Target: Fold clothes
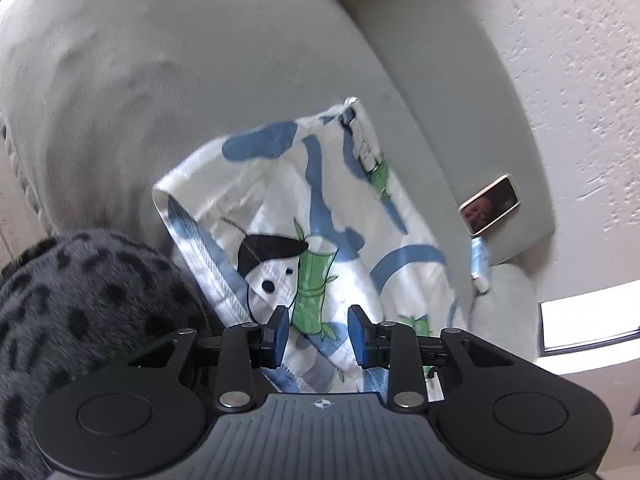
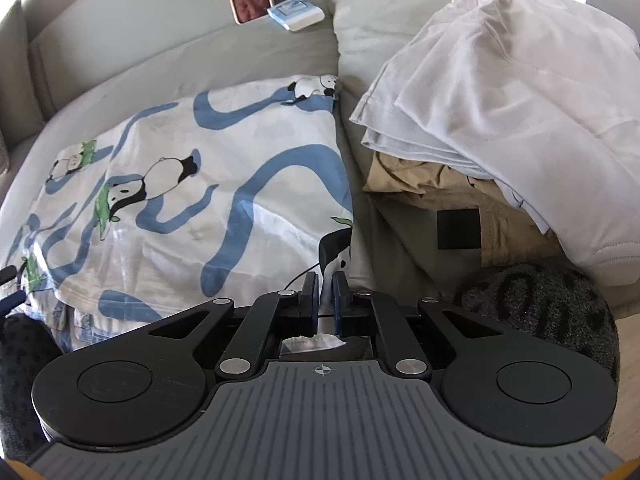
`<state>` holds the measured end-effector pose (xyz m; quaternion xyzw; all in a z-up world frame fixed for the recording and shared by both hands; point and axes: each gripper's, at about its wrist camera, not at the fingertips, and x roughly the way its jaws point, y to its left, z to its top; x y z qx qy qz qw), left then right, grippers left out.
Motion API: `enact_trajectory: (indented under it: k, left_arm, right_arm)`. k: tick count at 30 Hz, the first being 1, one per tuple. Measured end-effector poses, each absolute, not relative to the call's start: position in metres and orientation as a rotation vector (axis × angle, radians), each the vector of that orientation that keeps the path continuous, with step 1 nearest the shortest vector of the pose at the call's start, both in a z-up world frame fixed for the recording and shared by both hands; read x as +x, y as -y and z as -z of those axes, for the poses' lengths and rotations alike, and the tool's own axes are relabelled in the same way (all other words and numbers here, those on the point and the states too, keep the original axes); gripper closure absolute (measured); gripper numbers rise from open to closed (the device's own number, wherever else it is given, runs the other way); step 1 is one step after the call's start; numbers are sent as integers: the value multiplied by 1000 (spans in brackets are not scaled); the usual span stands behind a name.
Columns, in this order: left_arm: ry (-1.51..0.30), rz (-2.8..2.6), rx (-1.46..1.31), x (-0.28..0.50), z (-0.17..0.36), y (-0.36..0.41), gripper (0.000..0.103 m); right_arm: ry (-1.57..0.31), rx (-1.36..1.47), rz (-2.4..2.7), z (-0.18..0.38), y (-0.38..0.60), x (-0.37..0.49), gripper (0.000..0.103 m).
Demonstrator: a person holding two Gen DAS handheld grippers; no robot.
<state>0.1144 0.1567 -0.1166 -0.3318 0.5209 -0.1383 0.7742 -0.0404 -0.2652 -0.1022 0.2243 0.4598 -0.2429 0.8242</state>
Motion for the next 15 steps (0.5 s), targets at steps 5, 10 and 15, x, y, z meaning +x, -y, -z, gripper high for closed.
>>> enact_trajectory:
  k: [5,10,15]
  left_arm:
    - [-1126,231,-701,112,117,-149,72]
    - [-1117,182,-745,111,122,-154,78]
    - [-1113,127,-746,109,121,-161,103]
  right_arm:
    - [-966,477,517,100,265,-41,92]
    - [-957,480,510,99,266,-41,92]
    - [-953,485,509,100,268,-41,92]
